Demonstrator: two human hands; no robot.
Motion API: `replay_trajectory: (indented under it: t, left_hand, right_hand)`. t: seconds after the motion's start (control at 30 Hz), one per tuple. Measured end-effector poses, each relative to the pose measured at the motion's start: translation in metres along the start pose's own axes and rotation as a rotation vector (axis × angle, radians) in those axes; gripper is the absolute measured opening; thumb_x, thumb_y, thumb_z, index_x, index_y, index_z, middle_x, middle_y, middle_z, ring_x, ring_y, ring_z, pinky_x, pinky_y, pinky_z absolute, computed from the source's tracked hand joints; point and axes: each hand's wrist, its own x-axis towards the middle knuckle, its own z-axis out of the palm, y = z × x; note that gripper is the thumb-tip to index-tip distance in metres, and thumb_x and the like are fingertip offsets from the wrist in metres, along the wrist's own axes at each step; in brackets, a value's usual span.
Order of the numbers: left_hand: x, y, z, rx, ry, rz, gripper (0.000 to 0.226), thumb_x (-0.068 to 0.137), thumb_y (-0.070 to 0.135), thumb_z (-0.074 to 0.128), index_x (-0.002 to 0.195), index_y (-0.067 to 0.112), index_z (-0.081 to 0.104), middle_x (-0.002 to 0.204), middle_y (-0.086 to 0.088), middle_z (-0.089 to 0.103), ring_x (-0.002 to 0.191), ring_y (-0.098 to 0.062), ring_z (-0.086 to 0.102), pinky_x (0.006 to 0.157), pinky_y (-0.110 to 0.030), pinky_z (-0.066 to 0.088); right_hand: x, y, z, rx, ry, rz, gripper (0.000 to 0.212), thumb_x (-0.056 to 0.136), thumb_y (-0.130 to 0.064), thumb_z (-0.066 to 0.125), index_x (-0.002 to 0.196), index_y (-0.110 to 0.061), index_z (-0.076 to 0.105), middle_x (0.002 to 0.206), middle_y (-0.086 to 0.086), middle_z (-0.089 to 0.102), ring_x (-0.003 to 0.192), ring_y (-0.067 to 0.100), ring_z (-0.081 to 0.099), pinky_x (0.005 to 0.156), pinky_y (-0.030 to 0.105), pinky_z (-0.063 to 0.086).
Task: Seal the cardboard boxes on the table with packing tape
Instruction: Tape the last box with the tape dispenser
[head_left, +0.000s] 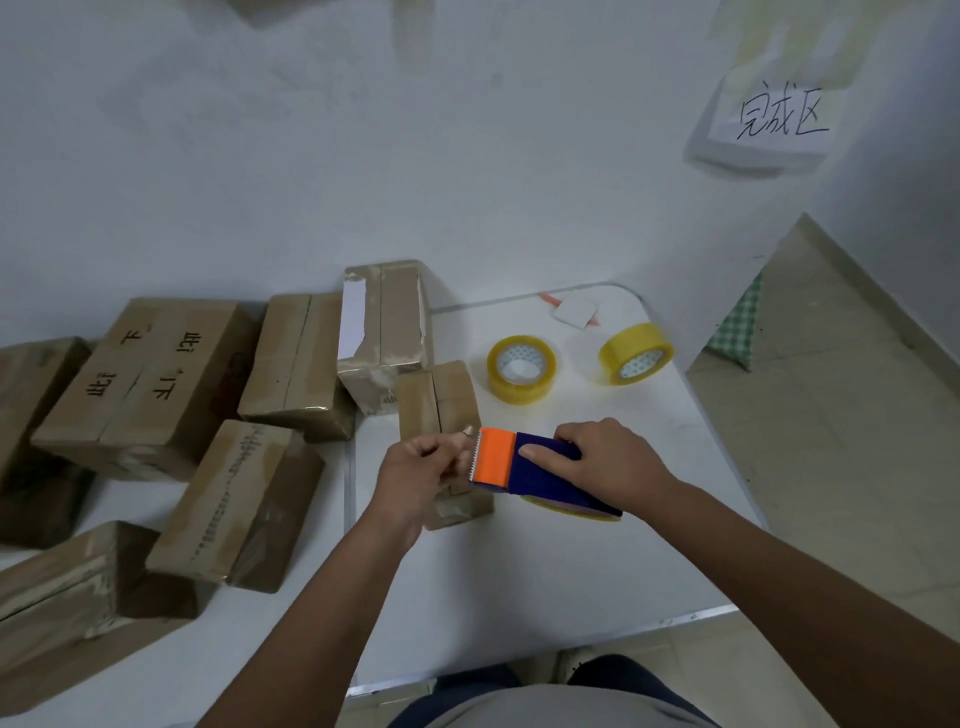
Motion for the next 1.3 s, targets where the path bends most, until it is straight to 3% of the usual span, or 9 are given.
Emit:
replay_trajectory:
  t: [0.07, 0.2, 0.43, 0.67, 0.93, 1.13, 1.3]
  left_hand:
    - [0.007, -0.005, -0.023, -0.041, 0.074, 0.009, 0.016, 0.096, 0.016, 0.064, 0.096, 0.005, 0.075, 0.075, -0.004, 0.069, 0.076, -0.016, 0.063, 0.085, -0.03, 0.055]
    - [0.007, -0.025, -0.066, -0.024, 0.182, -0.028, 0.018, 0.097, 0.018, 0.062, 0.101, 0.005, 0.074, 0.082, -0.006, 0.071, 0.085, -0.018, 0.064, 0.081, -0.025, 0.052]
    - [-0.008, -0.049, -0.057, -0.12, 0.306, -0.054, 0.014, 0.092, 0.026, 0.069, 0.095, 0.012, 0.073, 0.099, -0.01, 0.072, 0.096, -0.02, 0.068, 0.082, -0.026, 0.052]
    - [-0.01, -0.062, -0.055, -0.182, 0.473, -0.058, 0.01, 0.087, 0.023, 0.075, 0.088, 0.013, 0.075, 0.087, -0.006, 0.073, 0.088, -0.019, 0.068, 0.087, -0.031, 0.055]
    - [-0.016, -0.078, -0.062, -0.142, 0.532, -0.07, 0.01, 0.091, 0.02, 0.071, 0.085, 0.011, 0.072, 0.084, -0.007, 0.068, 0.086, -0.019, 0.064, 0.087, -0.032, 0.054]
    - [-0.021, -0.083, -0.05, -0.201, 0.56, -0.08, 0.015, 0.093, 0.022, 0.069, 0.089, 0.007, 0.07, 0.084, -0.007, 0.067, 0.082, -0.015, 0.063, 0.086, -0.029, 0.052]
    - [-0.015, -0.084, -0.045, -0.196, 0.586, -0.093, 0.021, 0.093, 0.029, 0.068, 0.094, 0.007, 0.07, 0.086, -0.004, 0.066, 0.085, -0.016, 0.061, 0.085, -0.031, 0.049]
  right_hand:
    - [0.001, 0.008, -0.001, -0.03, -0.035, 0.01, 0.055, 0.087, -0.073, 0.041, 0.088, -0.022, 0.063, 0.081, -0.005, 0.067, 0.069, 0.007, 0.061, 0.06, 0.021, 0.043]
    - [0.002, 0.028, -0.003, -0.131, -0.07, 0.04, 0.061, 0.085, -0.076, 0.041, 0.091, -0.021, 0.067, 0.081, -0.004, 0.067, 0.071, 0.011, 0.061, 0.063, 0.025, 0.046]
    - [0.017, 0.028, 0.005, -0.208, -0.103, 0.042, 0.067, 0.083, -0.081, 0.034, 0.087, -0.023, 0.066, 0.078, -0.004, 0.065, 0.069, 0.01, 0.06, 0.064, 0.027, 0.047]
    - [0.023, 0.023, 0.003, -0.25, -0.133, -0.02, 0.071, 0.079, -0.084, 0.034, 0.078, -0.021, 0.065, 0.071, -0.004, 0.062, 0.066, 0.013, 0.059, 0.064, 0.031, 0.048]
    - [0.017, 0.037, 0.003, -0.288, -0.187, -0.02, 0.07, 0.08, -0.083, 0.035, 0.081, -0.02, 0.067, 0.074, -0.003, 0.064, 0.067, 0.012, 0.06, 0.066, 0.029, 0.048]
    - [0.023, 0.039, -0.003, -0.264, -0.148, -0.019, 0.078, 0.073, -0.088, 0.027, 0.078, -0.02, 0.066, 0.071, -0.003, 0.062, 0.066, 0.012, 0.059, 0.063, 0.029, 0.047]
    - [0.032, 0.031, -0.004, -0.286, -0.111, 0.004, 0.073, 0.076, -0.087, 0.032, 0.072, -0.021, 0.063, 0.07, -0.003, 0.061, 0.063, 0.011, 0.058, 0.057, 0.025, 0.041]
